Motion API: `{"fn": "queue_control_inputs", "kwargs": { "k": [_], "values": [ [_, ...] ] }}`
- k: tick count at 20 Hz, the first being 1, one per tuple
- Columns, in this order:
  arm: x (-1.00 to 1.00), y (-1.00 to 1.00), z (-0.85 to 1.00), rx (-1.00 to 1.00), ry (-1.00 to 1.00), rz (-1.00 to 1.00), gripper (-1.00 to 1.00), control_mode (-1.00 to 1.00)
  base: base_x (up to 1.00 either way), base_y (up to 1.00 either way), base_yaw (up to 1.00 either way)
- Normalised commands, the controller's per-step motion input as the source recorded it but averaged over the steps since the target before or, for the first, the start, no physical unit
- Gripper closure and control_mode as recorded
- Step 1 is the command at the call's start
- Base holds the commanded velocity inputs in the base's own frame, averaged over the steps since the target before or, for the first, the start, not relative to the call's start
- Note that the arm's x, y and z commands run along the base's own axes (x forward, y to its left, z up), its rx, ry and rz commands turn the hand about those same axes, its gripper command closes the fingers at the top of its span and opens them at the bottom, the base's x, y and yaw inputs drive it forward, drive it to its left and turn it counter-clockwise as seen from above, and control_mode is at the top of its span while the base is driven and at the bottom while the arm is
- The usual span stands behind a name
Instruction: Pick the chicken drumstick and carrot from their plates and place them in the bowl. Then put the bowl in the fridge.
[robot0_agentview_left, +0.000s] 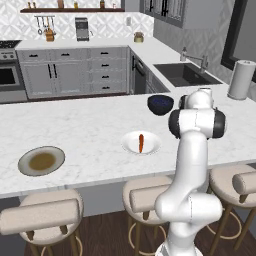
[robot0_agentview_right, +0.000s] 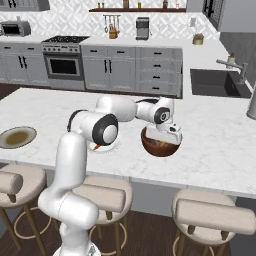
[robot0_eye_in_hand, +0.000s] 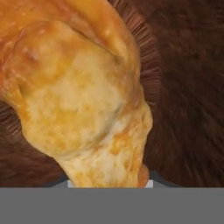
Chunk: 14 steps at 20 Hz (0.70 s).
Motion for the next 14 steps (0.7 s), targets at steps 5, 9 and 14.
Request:
{"fn": "queue_control_inputs", "kwargs": {
  "k": [5, 9, 14],
  "values": [
    [0.00, 0.01, 0.00, 0.00, 0.00, 0.00, -1.00, -1.00, 0.00, 0.00, 0.00],
    [0.00, 0.00, 0.06, 0.00, 0.00, 0.00, -1.00, -1.00, 0.00, 0.00, 0.00],
    [-0.46, 0.02, 0.35, 0.00, -0.05, -0.02, -1.00, -1.00, 0.00, 0.00, 0.00]
  ]
}}
